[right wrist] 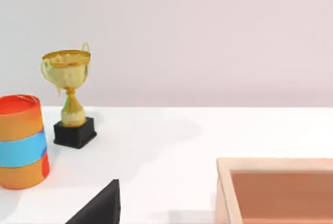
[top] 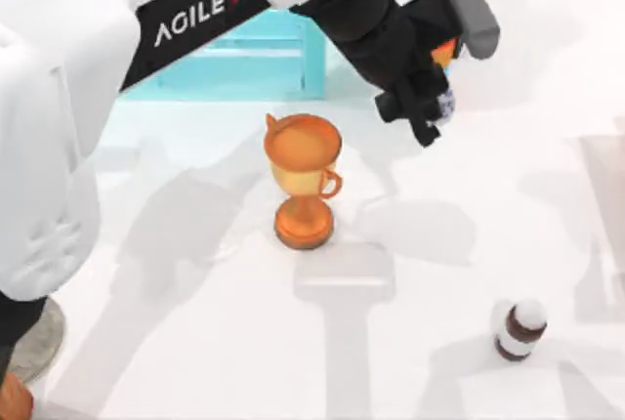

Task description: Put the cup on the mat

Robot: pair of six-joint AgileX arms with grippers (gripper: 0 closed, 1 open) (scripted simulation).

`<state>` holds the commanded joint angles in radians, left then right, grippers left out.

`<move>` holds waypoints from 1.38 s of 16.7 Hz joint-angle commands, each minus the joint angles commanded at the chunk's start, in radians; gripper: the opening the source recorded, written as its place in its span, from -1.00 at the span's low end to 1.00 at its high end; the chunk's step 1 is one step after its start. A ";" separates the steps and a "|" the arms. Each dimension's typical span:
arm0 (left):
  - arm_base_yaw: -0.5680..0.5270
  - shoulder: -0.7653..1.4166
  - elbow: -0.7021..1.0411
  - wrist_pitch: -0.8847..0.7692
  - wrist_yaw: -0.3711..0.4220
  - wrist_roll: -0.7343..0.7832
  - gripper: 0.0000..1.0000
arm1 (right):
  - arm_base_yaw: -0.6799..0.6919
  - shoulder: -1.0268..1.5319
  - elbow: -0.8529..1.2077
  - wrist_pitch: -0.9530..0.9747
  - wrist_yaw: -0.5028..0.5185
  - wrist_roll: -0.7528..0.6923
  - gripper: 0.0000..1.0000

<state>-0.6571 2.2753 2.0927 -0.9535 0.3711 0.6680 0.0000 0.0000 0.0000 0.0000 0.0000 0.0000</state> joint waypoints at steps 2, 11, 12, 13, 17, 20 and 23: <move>0.055 -0.146 -0.114 -0.002 -0.016 -0.072 -1.00 | 0.000 0.000 0.000 0.000 0.000 0.000 1.00; 0.432 -0.674 -0.781 -0.039 -0.180 -0.466 -1.00 | 0.000 0.000 0.000 0.000 0.000 0.000 1.00; 0.473 -0.713 -0.850 -0.043 -0.203 -0.506 -1.00 | 0.000 0.000 0.000 0.000 0.000 0.000 1.00; 0.510 -0.748 -0.914 -0.046 -0.224 -0.543 -1.00 | 0.000 0.000 0.000 0.000 0.000 0.000 1.00; 0.620 -0.842 -1.100 -0.054 -0.293 -0.652 -1.00 | 0.000 0.000 0.000 0.000 0.000 0.000 1.00; 0.646 -0.863 -1.143 -0.054 -0.311 -0.679 -1.00 | 0.000 0.000 0.000 0.000 0.000 0.000 1.00; 0.646 -0.863 -1.143 -0.054 -0.311 -0.679 -1.00 | 0.000 0.000 0.000 0.000 0.000 0.000 1.00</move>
<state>-0.0112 1.4122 0.9496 -1.0070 0.0604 -0.0107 0.0000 0.0000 0.0000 0.0000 0.0000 0.0000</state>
